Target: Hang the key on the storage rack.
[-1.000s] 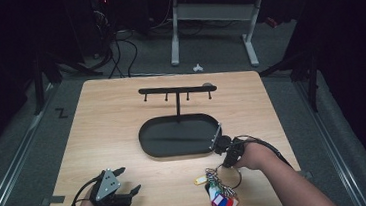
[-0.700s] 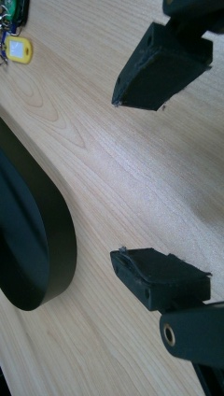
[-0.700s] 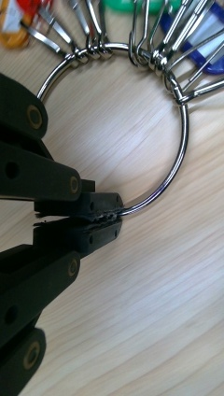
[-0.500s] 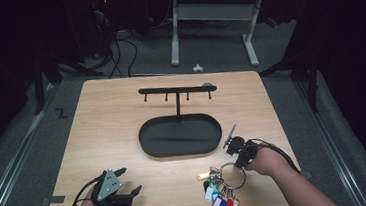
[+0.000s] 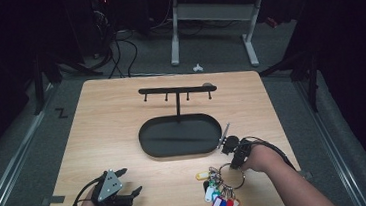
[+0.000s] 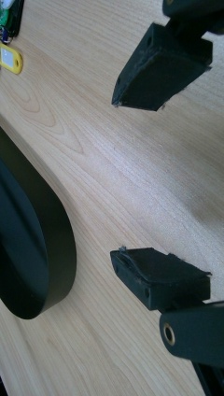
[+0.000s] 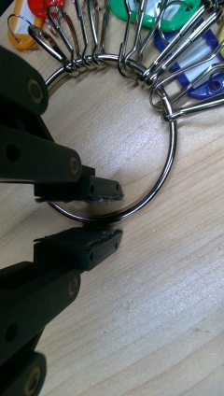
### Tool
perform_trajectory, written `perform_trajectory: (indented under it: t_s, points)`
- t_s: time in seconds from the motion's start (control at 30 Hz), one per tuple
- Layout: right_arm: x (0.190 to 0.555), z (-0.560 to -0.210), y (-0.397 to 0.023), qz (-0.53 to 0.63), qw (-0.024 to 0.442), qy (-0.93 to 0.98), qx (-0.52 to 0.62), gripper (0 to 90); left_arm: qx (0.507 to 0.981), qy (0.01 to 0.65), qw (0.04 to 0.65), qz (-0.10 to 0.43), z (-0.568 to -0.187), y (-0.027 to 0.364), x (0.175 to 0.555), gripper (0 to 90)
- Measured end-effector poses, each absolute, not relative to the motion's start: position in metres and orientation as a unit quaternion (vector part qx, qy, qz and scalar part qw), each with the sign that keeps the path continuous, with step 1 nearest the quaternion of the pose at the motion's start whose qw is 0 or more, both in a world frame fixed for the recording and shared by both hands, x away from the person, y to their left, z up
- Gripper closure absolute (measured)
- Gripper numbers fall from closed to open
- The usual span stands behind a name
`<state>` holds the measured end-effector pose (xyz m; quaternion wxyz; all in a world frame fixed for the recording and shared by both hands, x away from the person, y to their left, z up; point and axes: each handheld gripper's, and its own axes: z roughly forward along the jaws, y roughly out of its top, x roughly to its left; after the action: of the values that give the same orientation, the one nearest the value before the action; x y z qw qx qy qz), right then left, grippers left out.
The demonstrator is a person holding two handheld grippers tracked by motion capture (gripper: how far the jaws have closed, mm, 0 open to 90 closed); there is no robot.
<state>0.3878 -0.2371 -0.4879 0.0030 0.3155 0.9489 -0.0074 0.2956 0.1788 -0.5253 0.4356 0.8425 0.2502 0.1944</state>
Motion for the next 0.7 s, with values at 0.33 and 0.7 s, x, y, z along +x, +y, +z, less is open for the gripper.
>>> perform_trajectory:
  t_s: [0.33, 0.7]
  points:
    - [0.3872, -0.4879, -0.2371, -0.008, 0.005, 0.951, 0.308, 86.3, 0.844, 0.247, 0.436, 0.192, -0.5253, 0.1777, 0.2955, 21.9]
    - [0.383, -0.4849, -0.2397, 0.001, 0.015, 0.948, 0.317, 87.1, 0.843, 0.25, 0.436, 0.194, -0.5258, 0.1786, 0.2958, 22.4]
